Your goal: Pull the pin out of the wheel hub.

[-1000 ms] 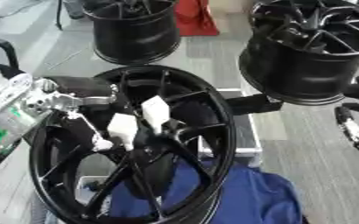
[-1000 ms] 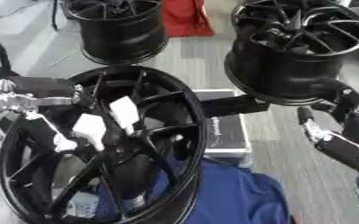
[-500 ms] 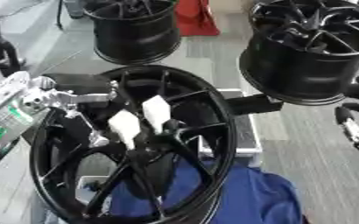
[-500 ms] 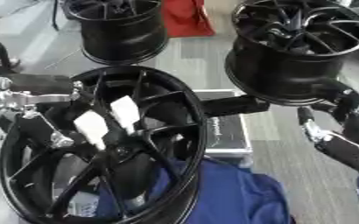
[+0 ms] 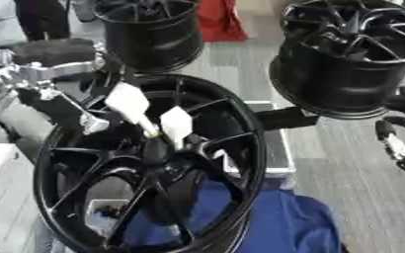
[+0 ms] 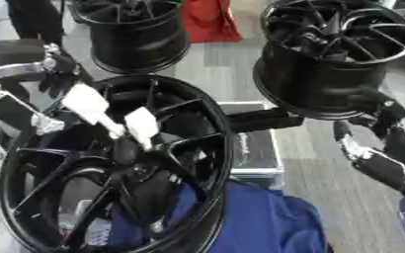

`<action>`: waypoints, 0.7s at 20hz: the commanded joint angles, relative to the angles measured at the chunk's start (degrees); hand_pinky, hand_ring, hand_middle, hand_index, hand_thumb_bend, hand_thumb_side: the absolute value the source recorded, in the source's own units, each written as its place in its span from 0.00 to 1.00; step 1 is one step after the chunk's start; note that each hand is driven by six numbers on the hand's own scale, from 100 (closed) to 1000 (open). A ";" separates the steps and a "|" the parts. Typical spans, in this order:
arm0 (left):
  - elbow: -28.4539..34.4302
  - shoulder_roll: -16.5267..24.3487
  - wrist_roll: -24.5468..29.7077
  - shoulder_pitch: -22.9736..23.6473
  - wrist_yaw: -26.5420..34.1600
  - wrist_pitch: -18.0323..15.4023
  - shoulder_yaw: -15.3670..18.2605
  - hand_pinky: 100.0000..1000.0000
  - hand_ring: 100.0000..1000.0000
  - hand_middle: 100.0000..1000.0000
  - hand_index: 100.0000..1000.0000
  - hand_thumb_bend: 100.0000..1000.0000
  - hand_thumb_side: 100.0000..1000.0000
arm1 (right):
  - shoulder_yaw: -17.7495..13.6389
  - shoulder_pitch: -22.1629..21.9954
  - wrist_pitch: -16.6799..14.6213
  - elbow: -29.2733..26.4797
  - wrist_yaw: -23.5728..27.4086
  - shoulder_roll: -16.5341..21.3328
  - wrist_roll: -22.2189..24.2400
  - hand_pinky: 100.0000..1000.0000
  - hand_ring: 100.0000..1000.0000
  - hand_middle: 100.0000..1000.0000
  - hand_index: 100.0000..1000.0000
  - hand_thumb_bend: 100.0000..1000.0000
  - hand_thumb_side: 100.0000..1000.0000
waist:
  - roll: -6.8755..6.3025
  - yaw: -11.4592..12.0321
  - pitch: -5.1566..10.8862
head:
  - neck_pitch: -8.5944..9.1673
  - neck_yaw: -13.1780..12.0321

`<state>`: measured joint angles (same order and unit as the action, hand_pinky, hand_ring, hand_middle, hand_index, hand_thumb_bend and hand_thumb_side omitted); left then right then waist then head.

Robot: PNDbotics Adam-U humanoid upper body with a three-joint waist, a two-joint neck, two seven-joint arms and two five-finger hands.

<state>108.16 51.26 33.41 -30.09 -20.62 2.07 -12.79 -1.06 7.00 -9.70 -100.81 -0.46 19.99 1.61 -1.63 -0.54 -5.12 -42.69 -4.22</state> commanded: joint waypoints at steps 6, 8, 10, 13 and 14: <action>-3.18 3.27 -9.57 11.49 -4.36 4.02 14.50 0.32 0.35 0.38 0.61 0.02 0.03 | -1.00 0.17 -0.03 -0.53 -0.44 1.49 -0.74 0.75 0.83 0.76 0.88 0.21 0.14 | 0.23 1.08 0.58 | 0.88 1.30; -5.80 2.24 -11.62 14.33 -6.71 5.13 17.13 0.32 0.36 0.39 0.62 0.04 0.03 | -1.14 0.11 -0.01 -0.52 -0.50 1.50 -0.89 0.75 0.83 0.76 0.88 0.20 0.14 | 0.28 1.26 0.53 | 0.99 1.45; -9.18 0.76 -13.33 16.59 -8.80 6.36 19.37 0.34 0.37 0.40 0.63 0.07 0.05 | -1.23 0.05 -0.01 -0.53 -0.52 1.49 -1.01 0.75 0.83 0.76 0.88 0.21 0.14 | 0.33 1.32 0.46 | 1.08 1.58; -15.60 -1.66 -14.53 19.47 -12.41 7.84 22.41 0.40 0.42 0.45 0.68 0.13 0.10 | -1.38 0.06 -0.01 -0.55 -0.56 1.48 -1.16 0.75 0.83 0.76 0.88 0.21 0.14 | 0.45 1.33 0.29 | 1.23 1.83; -17.67 -2.39 -14.44 20.19 -13.32 7.83 23.21 0.43 0.46 0.49 0.70 0.16 0.13 | -1.43 0.05 -0.01 -0.55 -0.56 1.51 -1.22 0.75 0.83 0.76 0.88 0.21 0.14 | 0.48 1.31 0.23 | 1.26 1.88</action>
<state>92.15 48.09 19.52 -9.56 -32.54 9.51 8.35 -1.82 6.53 -9.69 -100.80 -0.85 20.00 0.63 -1.10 0.76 -5.36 -42.19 -2.54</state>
